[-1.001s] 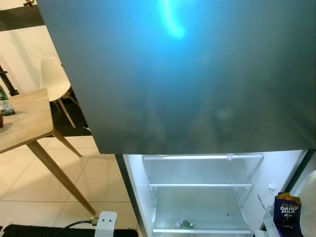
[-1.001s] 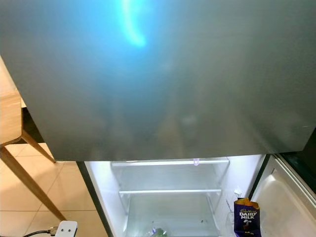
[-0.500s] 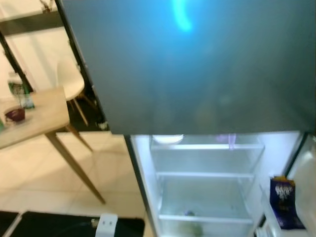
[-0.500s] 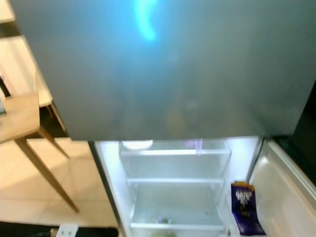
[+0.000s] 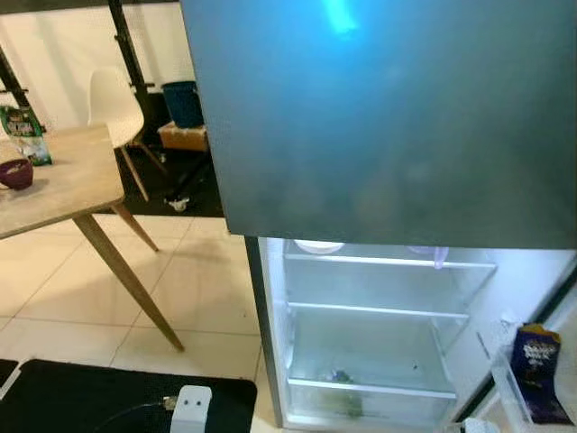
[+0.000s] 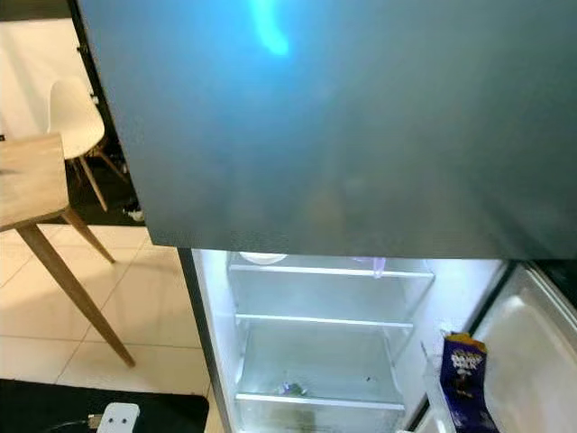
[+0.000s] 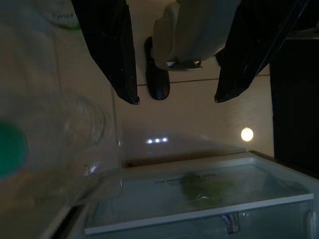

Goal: Restocking fridge

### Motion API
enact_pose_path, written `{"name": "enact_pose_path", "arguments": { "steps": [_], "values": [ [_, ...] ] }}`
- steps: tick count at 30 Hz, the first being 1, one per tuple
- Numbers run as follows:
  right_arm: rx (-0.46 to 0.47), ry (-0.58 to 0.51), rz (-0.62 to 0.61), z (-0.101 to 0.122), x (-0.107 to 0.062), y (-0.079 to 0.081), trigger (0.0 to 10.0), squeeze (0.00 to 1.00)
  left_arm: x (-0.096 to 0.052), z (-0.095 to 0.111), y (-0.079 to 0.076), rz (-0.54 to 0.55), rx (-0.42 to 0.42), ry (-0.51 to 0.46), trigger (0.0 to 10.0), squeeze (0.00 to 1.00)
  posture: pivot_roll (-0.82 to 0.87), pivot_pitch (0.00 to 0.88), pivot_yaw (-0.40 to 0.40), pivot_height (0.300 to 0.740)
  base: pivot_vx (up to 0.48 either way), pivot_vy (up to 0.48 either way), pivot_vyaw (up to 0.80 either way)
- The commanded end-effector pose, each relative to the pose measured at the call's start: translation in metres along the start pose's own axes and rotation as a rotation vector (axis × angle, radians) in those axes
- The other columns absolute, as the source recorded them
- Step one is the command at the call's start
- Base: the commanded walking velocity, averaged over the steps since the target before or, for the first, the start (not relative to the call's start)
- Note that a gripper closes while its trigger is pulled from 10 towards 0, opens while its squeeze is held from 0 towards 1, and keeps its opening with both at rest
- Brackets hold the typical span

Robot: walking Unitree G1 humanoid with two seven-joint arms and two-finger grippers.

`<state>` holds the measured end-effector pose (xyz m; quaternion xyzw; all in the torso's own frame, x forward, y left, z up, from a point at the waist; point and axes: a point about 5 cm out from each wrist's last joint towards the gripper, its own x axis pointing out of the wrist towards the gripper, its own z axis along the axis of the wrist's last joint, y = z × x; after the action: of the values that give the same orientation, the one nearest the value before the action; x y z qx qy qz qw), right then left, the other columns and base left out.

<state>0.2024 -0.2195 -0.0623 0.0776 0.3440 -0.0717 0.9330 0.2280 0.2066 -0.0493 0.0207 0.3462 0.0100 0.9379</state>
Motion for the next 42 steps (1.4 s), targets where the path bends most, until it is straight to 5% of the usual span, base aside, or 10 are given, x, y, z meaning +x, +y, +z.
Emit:
{"name": "enact_pose_path", "arguments": {
  "steps": [1,42],
  "values": [
    [0.002,0.018,0.001,-0.0058,-0.0019,-0.0004,10.0,0.00,-0.0020,-0.0065,0.0019,0.011,-0.004,0.023,10.0,0.00,-0.10,0.126,0.031,0.721,0.000,0.000,0.00],
    [-0.003,0.014,-0.003,-0.0051,-0.0006,0.0045,10.0,0.00,-0.0013,-0.0076,0.0062,0.012,0.010,0.059,10.0,0.00,-0.09,0.127,0.052,0.721,0.000,0.000,0.00]
  ]
}}
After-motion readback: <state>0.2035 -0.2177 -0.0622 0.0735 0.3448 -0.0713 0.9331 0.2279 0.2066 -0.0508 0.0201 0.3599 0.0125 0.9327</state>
